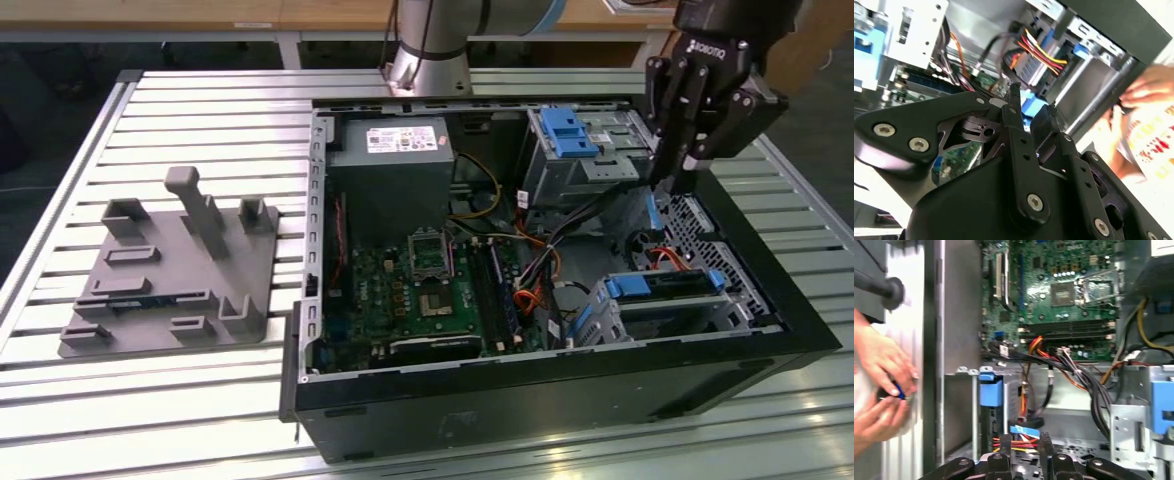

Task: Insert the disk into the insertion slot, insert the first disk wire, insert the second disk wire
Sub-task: 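Insert the second disk wire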

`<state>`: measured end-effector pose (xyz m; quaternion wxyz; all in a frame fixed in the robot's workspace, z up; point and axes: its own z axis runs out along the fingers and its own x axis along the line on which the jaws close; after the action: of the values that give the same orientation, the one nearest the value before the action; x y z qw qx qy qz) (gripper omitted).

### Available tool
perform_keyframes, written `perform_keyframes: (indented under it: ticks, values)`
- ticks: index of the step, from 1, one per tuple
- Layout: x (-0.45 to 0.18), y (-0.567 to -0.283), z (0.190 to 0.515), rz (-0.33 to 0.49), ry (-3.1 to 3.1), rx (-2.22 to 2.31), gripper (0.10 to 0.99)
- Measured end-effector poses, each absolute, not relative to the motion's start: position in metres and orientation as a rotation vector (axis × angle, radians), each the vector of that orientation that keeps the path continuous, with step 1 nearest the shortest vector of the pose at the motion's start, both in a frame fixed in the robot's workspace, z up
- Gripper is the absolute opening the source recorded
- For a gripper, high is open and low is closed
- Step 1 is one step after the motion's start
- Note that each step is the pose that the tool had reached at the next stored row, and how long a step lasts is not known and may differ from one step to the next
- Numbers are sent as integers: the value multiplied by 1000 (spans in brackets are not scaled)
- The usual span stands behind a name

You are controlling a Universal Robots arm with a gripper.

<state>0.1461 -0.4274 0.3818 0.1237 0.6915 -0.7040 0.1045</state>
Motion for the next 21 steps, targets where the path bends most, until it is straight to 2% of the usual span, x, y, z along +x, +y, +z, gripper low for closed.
perform_keyframes:
  ticks: [6, 21]
  values:
    - [142, -416, 378, 364, -2017, 1980, 361]
    - [141, -412, 352, 376, -2003, 1986, 361]
